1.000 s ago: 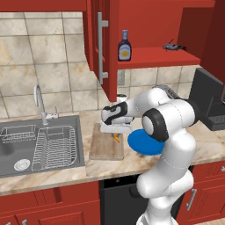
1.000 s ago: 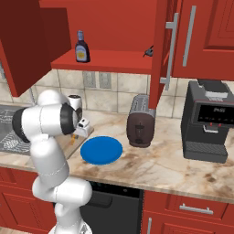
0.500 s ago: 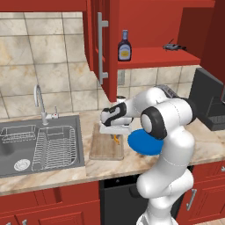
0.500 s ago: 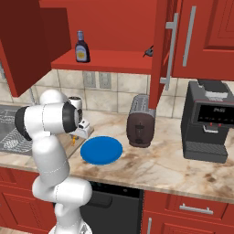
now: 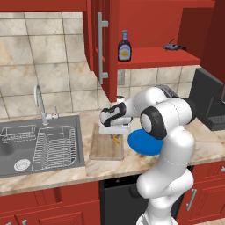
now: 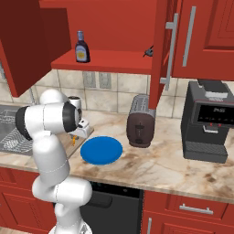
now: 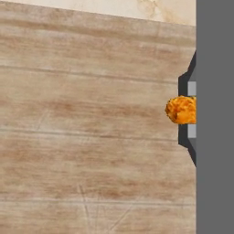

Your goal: Pick the shrimp from the plate and place it on the cutting board. Then pick the condiment bottle from the cabinet and place it next to the cutting board.

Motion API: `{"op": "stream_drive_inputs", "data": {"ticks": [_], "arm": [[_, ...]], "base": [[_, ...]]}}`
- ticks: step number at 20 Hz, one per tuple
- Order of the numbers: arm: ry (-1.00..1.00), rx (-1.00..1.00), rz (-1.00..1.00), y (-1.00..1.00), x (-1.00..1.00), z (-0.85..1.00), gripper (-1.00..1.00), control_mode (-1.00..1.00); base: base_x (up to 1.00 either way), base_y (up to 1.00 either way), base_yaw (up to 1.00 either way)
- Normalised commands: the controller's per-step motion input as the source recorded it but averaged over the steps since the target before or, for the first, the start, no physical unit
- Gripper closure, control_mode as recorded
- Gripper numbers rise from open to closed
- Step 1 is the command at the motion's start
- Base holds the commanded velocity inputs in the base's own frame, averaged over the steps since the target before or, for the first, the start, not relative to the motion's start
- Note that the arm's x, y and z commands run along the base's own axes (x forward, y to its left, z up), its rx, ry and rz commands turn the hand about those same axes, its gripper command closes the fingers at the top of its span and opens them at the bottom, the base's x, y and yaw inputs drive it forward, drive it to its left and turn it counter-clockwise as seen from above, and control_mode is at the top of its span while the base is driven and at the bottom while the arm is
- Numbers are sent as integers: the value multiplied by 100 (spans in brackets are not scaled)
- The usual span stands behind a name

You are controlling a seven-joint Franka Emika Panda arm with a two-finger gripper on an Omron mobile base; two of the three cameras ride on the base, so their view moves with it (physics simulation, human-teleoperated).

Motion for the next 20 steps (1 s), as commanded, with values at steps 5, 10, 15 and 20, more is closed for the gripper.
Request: {"op": "stream_drive_inputs", "data": {"ticks": [5, 10, 15, 20], "arm": [[0, 0, 0, 3, 1, -11, 100, -100], [0, 0, 0, 0, 0, -1, -100, -100], [0, 0, 0, 0, 0, 0, -100, -100], [0, 0, 0, 0, 0, 3, -100, -100]], "base": [[0, 0, 0], [0, 0, 0], [0, 0, 0], [0, 0, 0]]}}
